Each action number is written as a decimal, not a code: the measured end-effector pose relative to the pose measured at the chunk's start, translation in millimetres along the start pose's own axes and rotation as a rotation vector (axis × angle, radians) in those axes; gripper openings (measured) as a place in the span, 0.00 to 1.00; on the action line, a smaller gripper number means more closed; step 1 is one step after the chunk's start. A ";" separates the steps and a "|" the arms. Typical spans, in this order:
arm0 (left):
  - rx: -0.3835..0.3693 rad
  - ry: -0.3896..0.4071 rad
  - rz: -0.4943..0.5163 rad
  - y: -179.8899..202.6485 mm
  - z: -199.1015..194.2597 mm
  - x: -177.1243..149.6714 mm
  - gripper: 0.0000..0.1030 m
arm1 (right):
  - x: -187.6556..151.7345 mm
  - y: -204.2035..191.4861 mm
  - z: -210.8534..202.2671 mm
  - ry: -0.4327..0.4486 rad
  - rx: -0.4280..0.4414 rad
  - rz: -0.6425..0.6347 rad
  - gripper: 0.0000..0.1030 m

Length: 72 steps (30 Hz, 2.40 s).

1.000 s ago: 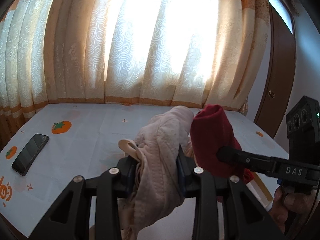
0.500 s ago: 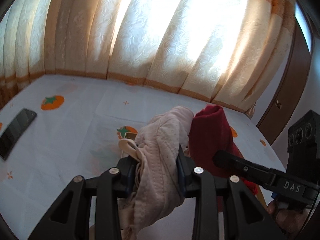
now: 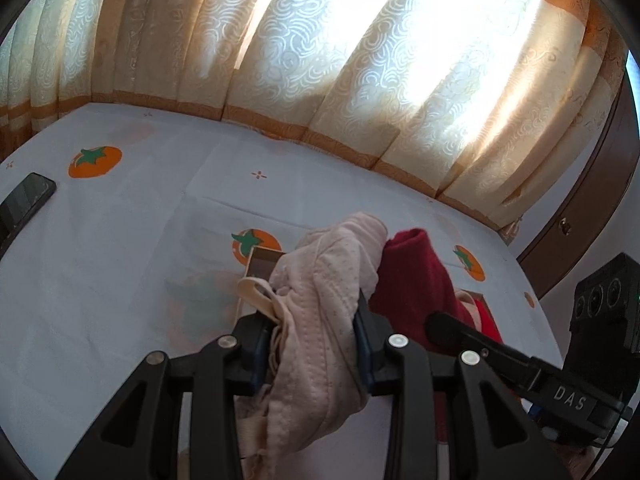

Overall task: Take underwear out of drawer
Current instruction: 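Lower pale pink garment into tray with left tool while right tool lowers dark red garment, then open both tools to release the garments in the tray and withdraw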

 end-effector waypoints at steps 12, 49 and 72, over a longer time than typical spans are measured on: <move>0.004 0.036 0.060 9.2 -7.4 -1.9 0.58 | -9.0 4.9 -3.9 -0.010 -0.039 -0.043 0.58; -0.078 0.167 0.311 50.7 -116.0 -62.0 0.69 | -73.5 -48.4 -99.9 0.025 0.009 -0.252 0.69; -0.076 0.139 0.346 12.4 -165.9 -153.9 0.84 | -145.4 -61.4 -169.1 0.067 0.076 -0.283 0.75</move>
Point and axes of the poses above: each gripper's, at about its wrist camera, not at the fingertips, and z roughly the way its jaws point, y to its right, x to its top, the point moved 9 cm from there along z, roughly the way its jaws point, and after that the axes turned 8 degrees about -z, right-handed, at the moved point
